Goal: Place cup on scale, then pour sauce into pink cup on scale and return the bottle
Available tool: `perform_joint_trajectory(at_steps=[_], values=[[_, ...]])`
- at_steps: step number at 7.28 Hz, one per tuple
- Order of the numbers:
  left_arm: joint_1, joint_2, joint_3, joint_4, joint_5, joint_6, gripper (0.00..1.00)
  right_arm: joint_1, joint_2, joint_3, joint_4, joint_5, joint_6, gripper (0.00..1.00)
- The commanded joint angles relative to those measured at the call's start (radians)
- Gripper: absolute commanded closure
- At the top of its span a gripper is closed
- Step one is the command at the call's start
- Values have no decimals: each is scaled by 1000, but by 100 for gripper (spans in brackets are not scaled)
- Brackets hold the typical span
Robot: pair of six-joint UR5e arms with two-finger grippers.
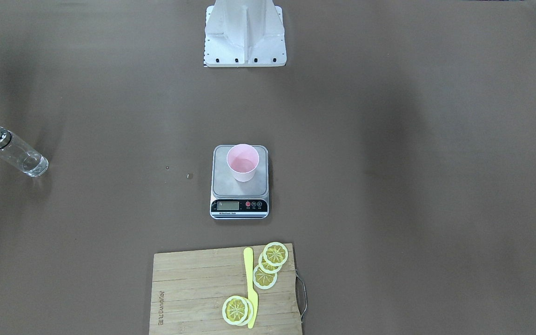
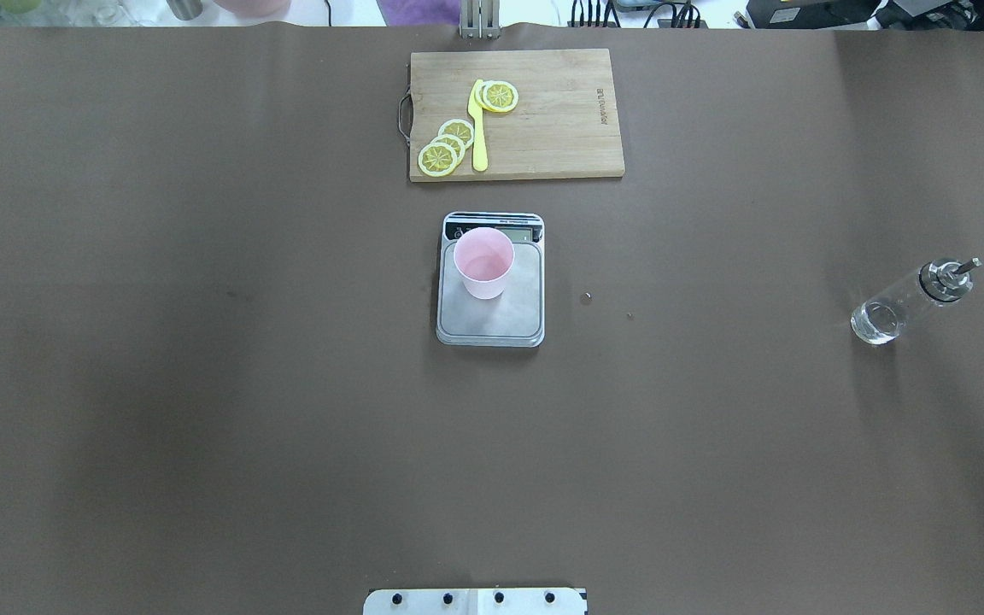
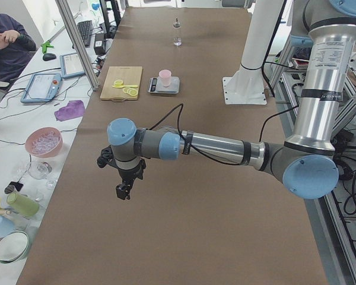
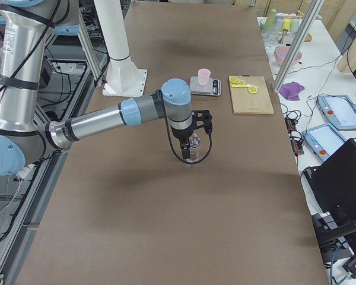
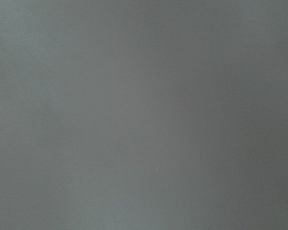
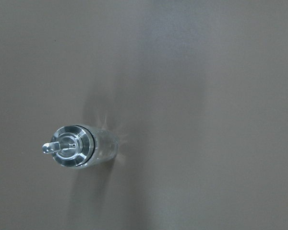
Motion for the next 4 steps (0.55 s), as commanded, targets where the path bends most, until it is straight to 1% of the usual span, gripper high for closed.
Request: perform_joint_trajectory(at_steps=[1, 2, 3, 4], values=[[-9, 39, -53, -7, -19, 21, 2, -63, -101, 36, 145, -10, 133, 0], [-8, 39, -54, -7, -18, 18, 2, -112, -163, 33, 303, -51, 250, 0], [-8, 37, -57, -7, -19, 18, 2, -180, -190, 33, 389, -94, 364, 0], [-6, 37, -59, -7, -19, 18, 2, -257, -192, 33, 440, -159, 471, 0]])
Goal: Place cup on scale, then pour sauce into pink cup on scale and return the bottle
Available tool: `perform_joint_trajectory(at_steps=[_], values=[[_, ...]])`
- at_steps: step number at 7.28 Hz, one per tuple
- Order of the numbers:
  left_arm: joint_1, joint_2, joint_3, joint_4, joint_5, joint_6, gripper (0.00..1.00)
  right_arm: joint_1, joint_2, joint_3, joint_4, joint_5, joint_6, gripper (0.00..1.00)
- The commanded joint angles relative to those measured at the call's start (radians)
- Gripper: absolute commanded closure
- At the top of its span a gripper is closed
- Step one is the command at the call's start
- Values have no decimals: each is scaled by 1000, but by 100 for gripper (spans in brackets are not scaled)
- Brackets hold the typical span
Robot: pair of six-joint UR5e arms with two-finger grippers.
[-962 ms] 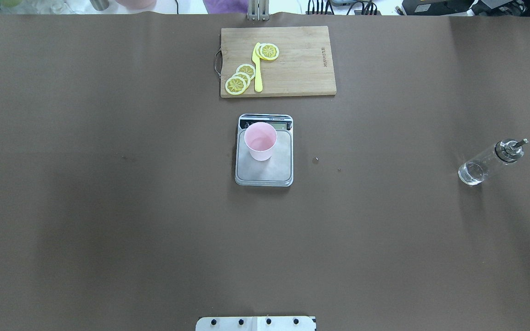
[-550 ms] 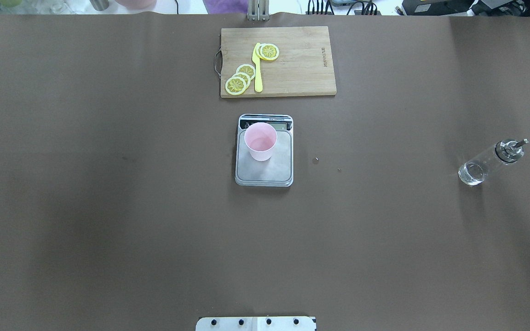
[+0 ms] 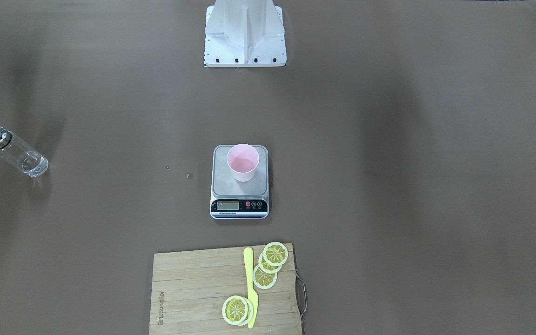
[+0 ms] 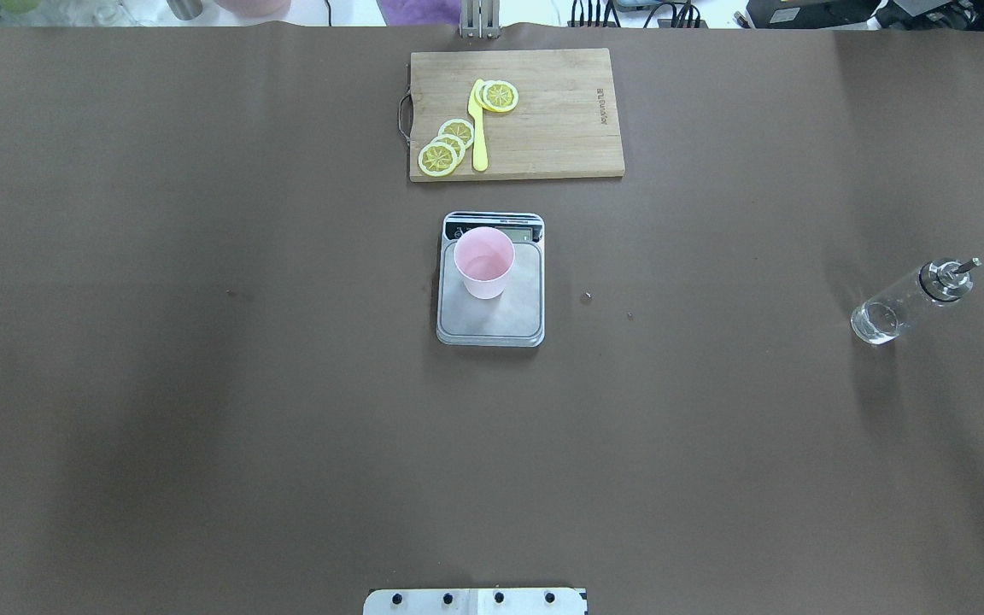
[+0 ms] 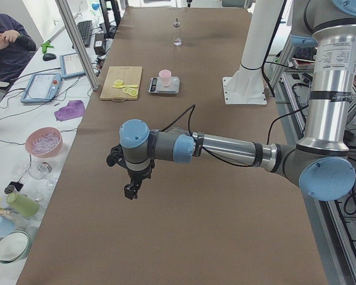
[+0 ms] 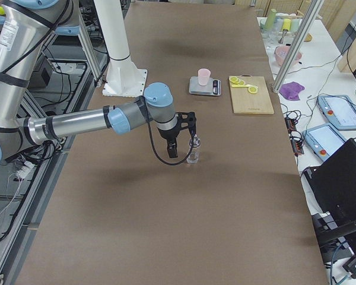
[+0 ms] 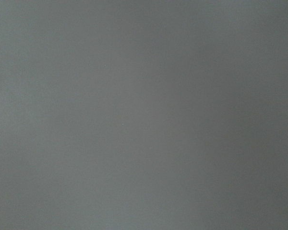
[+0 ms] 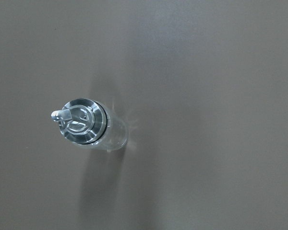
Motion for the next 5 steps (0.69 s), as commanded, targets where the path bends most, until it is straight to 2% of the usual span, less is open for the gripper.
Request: perform_joint_trajectory(at_steps=[1, 3, 5], values=[[1, 0, -2, 0, -1, -2, 2, -161, -29, -1, 164, -130, 241, 0], [1, 0, -2, 0, -1, -3, 2, -259, -72, -3, 279, -231, 345, 0], [1, 2, -2, 0, -1, -3, 2, -415, -81, -6, 321, -429, 465, 0]])
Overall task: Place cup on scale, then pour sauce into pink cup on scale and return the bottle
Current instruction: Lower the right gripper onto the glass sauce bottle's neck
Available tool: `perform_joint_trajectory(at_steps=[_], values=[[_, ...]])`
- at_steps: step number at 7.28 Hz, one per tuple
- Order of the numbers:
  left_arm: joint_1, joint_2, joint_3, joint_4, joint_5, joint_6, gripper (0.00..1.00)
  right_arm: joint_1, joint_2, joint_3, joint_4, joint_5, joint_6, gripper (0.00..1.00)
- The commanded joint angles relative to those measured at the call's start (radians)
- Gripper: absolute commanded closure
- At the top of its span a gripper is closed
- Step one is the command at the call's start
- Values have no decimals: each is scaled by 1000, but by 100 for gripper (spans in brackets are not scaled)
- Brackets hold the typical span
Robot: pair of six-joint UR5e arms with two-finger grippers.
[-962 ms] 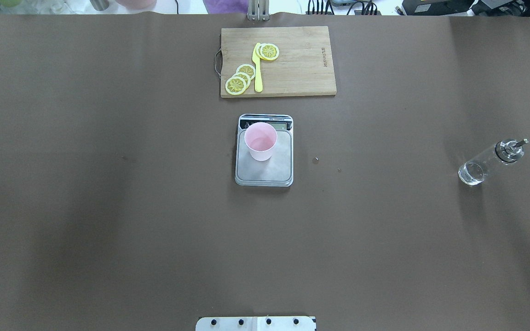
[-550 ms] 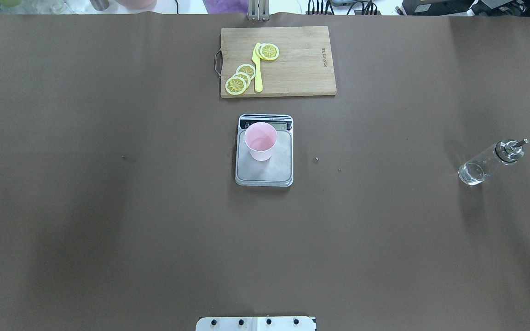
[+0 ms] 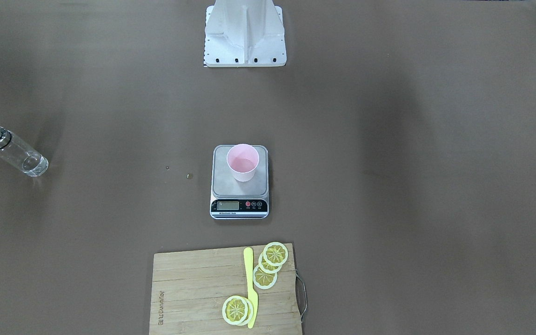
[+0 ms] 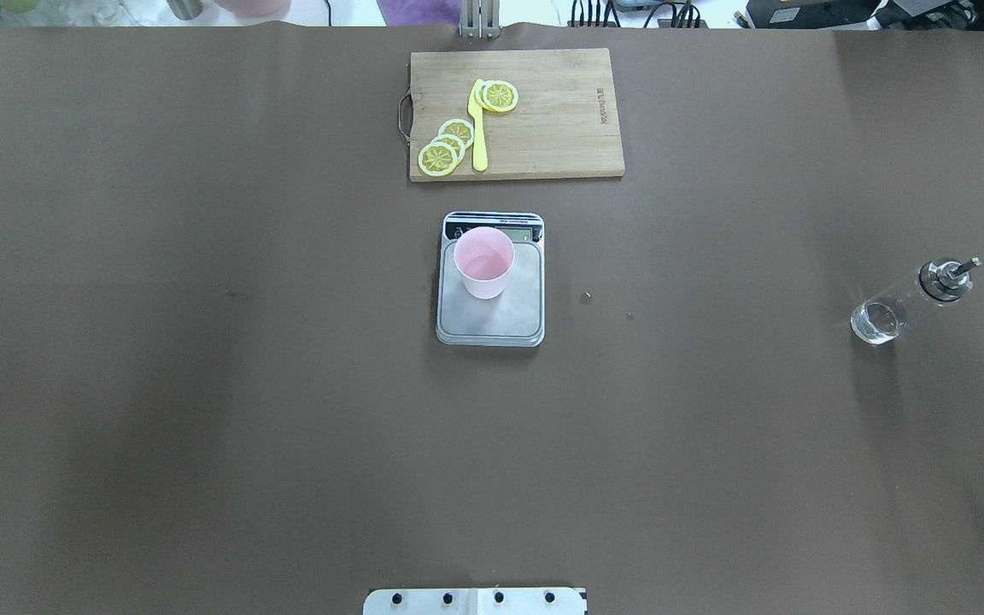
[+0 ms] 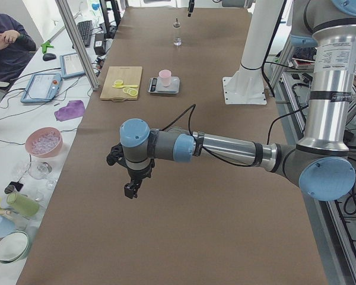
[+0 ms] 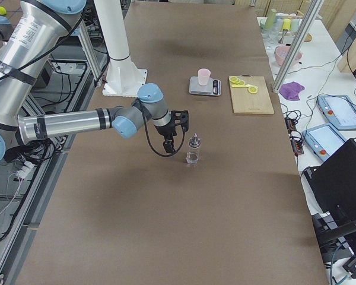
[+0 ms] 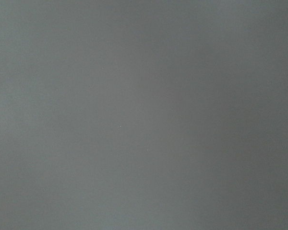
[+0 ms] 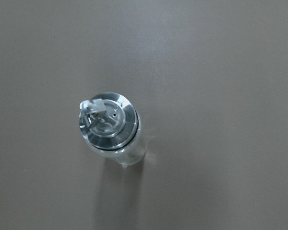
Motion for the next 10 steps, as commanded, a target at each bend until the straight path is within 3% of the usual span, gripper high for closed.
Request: perform_joint_trajectory(at_steps=[1, 2, 4, 5, 10], values=[[2, 0, 2, 0, 0, 0, 2, -143, -7, -2, 26, -187, 88, 0], [2, 0, 4, -1, 0, 0, 2, -171, -7, -8, 32, -244, 97, 0], [2, 0, 5, -2, 0, 0, 2, -233, -4, -165, 273, -356, 126, 0], [2, 0, 4, -2, 0, 0, 2, -249, -1, -194, 310, -383, 127, 0], [6, 5, 4, -3, 0, 1, 2, -375, 30, -212, 333, -524, 216, 0]])
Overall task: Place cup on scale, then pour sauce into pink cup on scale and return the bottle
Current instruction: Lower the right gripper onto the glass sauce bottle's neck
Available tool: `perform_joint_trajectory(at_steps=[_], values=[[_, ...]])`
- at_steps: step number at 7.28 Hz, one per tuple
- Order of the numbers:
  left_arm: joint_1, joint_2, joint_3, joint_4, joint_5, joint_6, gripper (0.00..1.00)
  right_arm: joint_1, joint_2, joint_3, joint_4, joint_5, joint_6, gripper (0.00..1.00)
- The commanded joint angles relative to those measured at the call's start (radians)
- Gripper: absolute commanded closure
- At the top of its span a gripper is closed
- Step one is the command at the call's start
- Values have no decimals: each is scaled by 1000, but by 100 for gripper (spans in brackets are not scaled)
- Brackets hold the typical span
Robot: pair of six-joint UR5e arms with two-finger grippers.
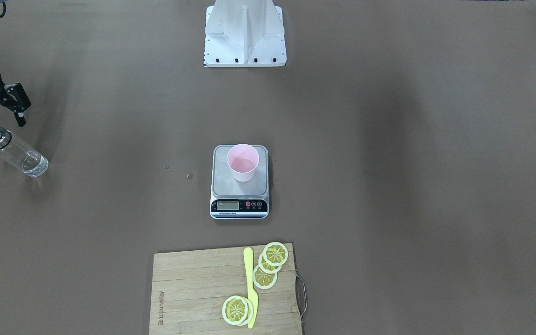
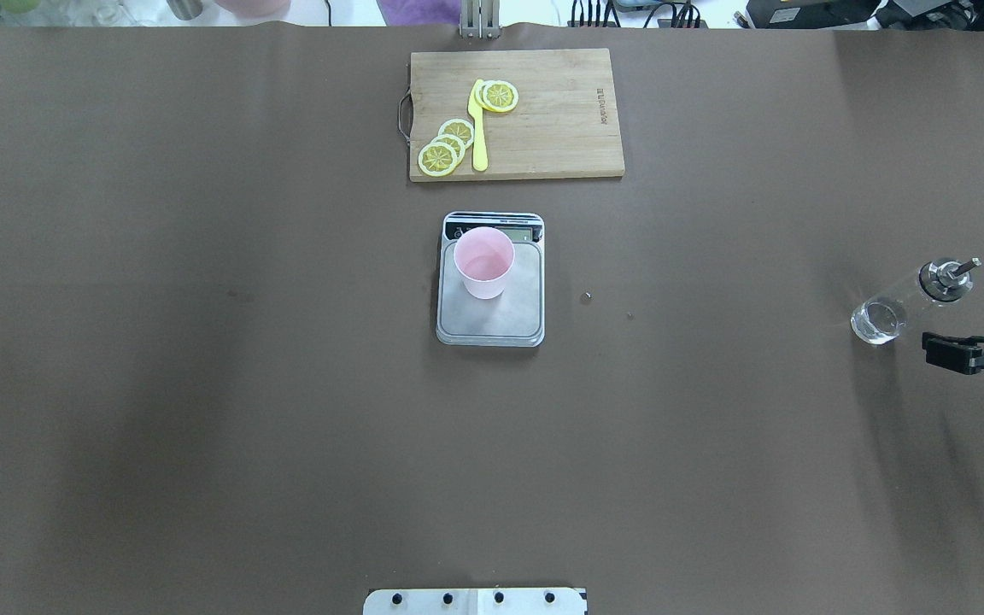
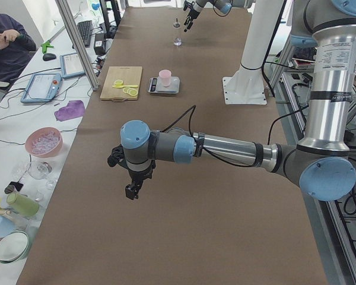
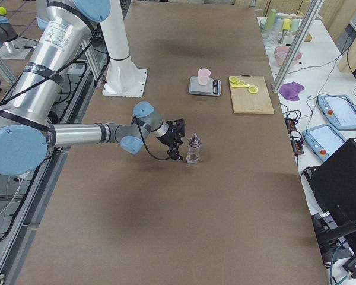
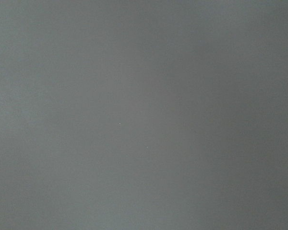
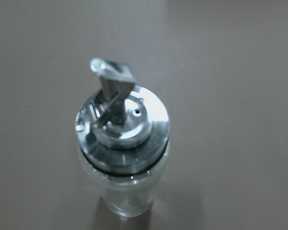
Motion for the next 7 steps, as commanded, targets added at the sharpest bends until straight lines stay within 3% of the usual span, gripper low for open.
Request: perform_joint_trajectory(at_steps=[1, 2, 7], values=[[3, 0, 0, 0, 0, 3, 2, -33, 8, -77, 102, -53, 5, 0], [3, 0, 0, 0, 0, 3, 2, -38, 32, -138, 170, -70, 4, 0], [4, 0, 2, 0, 0, 4, 2, -90, 73, -145, 171, -155, 4, 0]])
